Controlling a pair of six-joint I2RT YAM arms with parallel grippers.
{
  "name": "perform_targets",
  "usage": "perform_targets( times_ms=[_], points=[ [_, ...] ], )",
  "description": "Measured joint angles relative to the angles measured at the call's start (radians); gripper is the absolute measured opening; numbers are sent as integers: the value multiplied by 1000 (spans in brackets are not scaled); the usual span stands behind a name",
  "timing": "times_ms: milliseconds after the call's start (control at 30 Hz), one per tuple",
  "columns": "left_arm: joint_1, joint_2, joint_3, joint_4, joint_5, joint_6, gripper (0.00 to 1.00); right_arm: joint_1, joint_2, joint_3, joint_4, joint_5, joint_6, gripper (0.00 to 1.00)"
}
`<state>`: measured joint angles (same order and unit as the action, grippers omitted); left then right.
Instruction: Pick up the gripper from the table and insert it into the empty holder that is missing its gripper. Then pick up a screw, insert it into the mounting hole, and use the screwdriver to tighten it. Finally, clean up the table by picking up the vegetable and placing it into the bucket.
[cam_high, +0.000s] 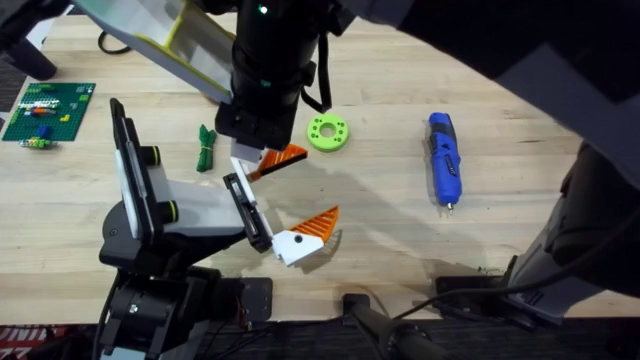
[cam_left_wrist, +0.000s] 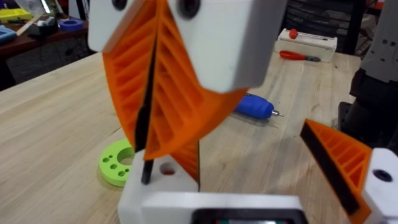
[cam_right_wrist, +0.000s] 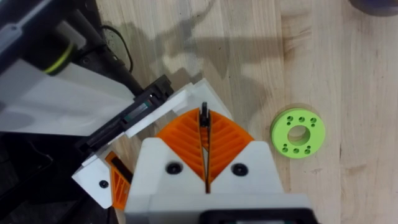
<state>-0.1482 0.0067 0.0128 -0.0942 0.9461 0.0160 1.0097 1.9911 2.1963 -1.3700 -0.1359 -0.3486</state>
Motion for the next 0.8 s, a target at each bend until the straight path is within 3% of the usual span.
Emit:
perform_targets(
  times_ms=[400, 800],
  points=[
    [0, 0, 0, 0, 1, -4, 990, 0, 0, 9, -26, 9, 0, 4],
    [0, 0, 0, 0, 1, -4, 990, 0, 0, 156, -142, 27, 0, 4]
  ],
)
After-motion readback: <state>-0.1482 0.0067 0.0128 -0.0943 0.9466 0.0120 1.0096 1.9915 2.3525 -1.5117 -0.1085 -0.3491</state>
